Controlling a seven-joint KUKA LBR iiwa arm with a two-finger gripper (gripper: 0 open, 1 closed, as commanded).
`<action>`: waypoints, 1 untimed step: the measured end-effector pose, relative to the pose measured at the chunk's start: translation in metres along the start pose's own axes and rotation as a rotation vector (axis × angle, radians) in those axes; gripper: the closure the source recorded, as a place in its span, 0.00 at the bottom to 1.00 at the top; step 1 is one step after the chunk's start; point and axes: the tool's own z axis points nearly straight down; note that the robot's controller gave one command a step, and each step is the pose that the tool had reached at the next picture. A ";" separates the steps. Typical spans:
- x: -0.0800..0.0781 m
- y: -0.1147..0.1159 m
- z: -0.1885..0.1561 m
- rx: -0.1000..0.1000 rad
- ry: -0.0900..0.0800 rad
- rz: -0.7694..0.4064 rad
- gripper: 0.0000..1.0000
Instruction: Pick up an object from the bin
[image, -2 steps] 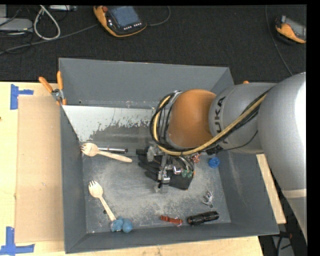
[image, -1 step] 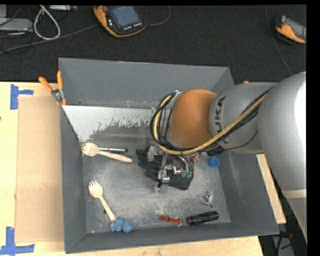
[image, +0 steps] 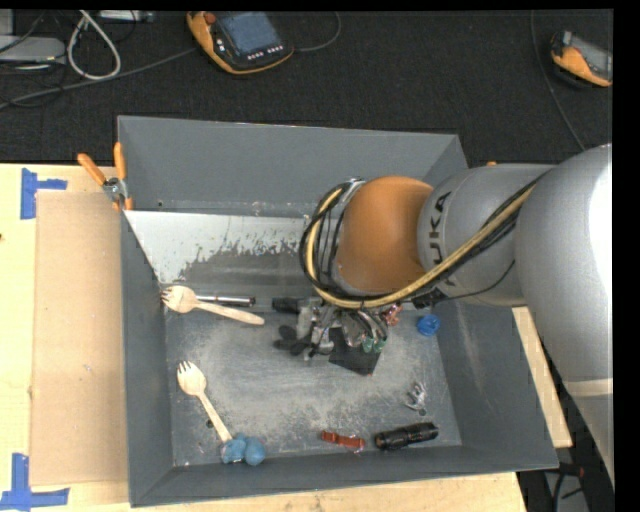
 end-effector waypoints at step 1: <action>0.000 0.000 0.000 0.000 0.000 0.001 1.00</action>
Offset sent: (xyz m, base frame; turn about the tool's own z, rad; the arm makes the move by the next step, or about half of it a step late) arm 0.0002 0.0001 0.0168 0.0004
